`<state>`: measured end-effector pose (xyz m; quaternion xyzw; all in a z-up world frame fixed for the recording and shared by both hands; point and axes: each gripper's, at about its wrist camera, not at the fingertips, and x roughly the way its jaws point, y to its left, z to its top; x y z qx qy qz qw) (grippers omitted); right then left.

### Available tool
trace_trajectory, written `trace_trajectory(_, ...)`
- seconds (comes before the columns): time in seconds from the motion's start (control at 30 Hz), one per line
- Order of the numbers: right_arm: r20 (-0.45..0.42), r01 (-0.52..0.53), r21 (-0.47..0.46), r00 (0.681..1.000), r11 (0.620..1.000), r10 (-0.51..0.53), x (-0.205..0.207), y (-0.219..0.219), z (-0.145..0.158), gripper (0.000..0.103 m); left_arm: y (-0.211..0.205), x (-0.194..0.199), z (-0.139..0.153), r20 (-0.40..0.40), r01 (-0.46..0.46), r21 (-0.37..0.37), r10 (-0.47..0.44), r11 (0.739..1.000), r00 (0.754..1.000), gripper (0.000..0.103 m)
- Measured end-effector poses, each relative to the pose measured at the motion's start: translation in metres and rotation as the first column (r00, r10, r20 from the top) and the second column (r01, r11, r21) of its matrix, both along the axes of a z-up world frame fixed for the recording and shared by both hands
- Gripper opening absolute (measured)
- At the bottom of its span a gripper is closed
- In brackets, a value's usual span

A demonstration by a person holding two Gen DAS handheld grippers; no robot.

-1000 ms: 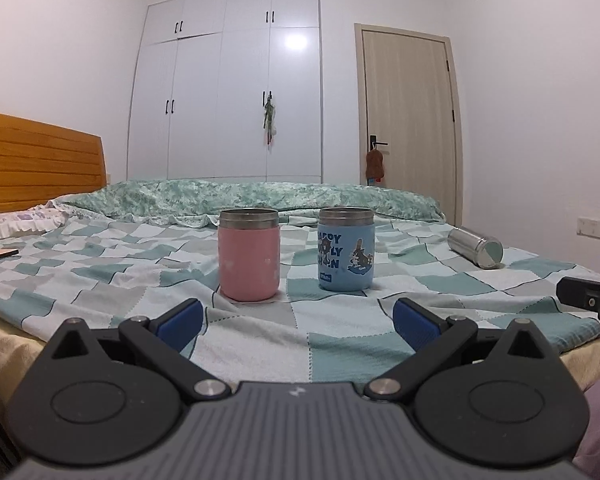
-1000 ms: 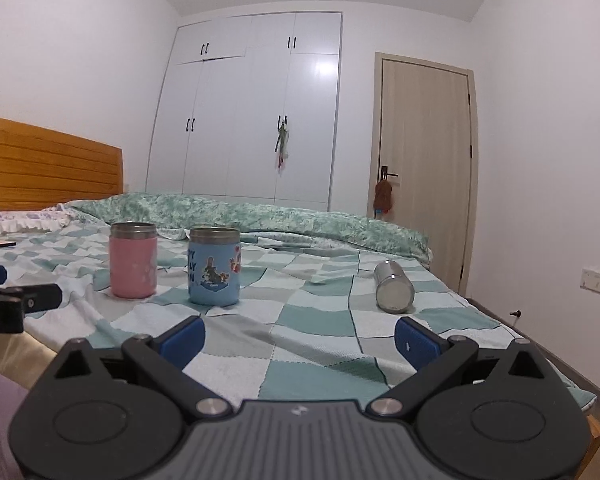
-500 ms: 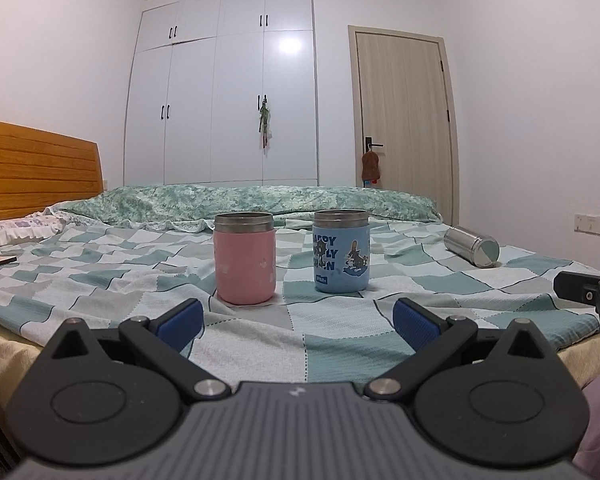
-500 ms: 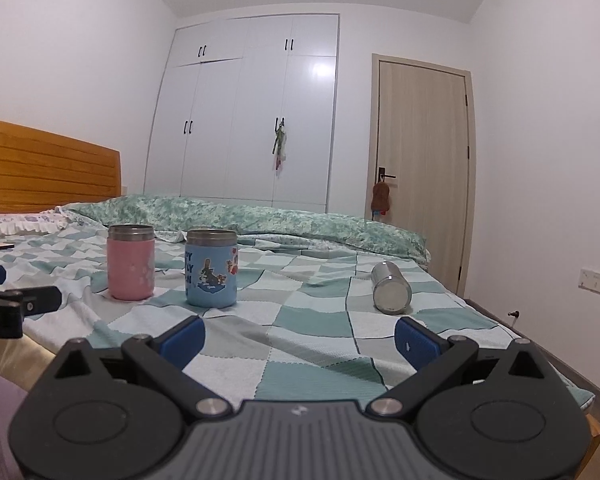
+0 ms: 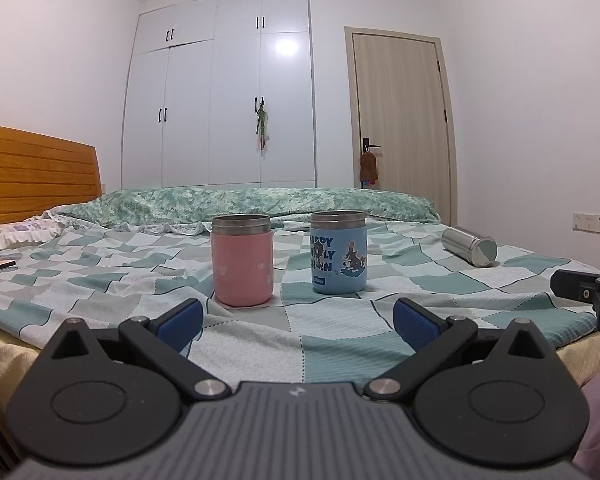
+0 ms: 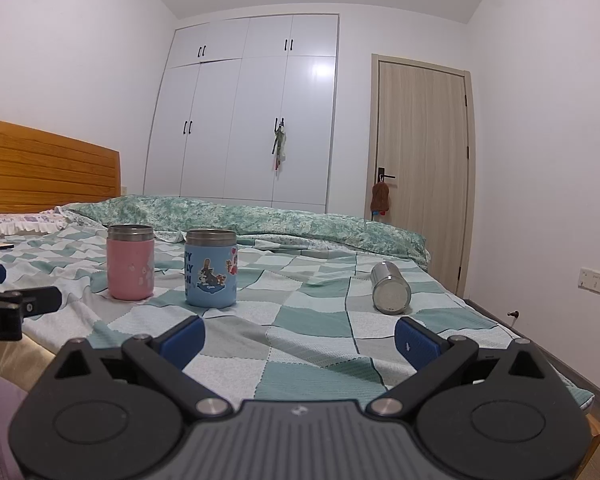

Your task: Flip cup upright

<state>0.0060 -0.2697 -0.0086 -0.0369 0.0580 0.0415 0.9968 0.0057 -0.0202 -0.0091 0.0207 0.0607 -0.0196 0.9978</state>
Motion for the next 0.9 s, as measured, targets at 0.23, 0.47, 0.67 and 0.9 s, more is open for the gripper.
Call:
trace_trajectory(0.23, 0.0, 0.0, 0.0, 1.0, 1.0, 0.0, -0.0001, 0.0001, -0.0001, 0.101, 0.0006, -0.0012, 0.0002, 0.004, 0.005, 0.0, -0.005, 1.0, 1.0, 0.103)
trace_trajectory(0.47, 0.001, 0.0, 0.0, 1.0, 1.0, 0.0, -0.0002, 0.0001, -0.0001, 0.102, 0.0037, -0.0041, 0.0011, 0.011, 0.026, -0.009, -0.026, 1.0, 1.0, 0.103)
trace_trajectory(0.67, 0.002, -0.001, 0.0, 1.0, 1.0, 0.001, 0.0006, -0.0001, 0.0002, 0.102, 0.0036, -0.0057, 0.0021, 0.02, 0.031, -0.004, -0.031, 1.0, 0.999, 0.103)
trace_trajectory(0.9, 0.002, -0.001, -0.001, 1.0, 1.0, 0.001, 0.0002, 0.0, 0.0003, 0.102, 0.0038, -0.0049, 0.0019, 0.021, 0.027, -0.004, -0.027, 1.0, 0.999, 0.103)
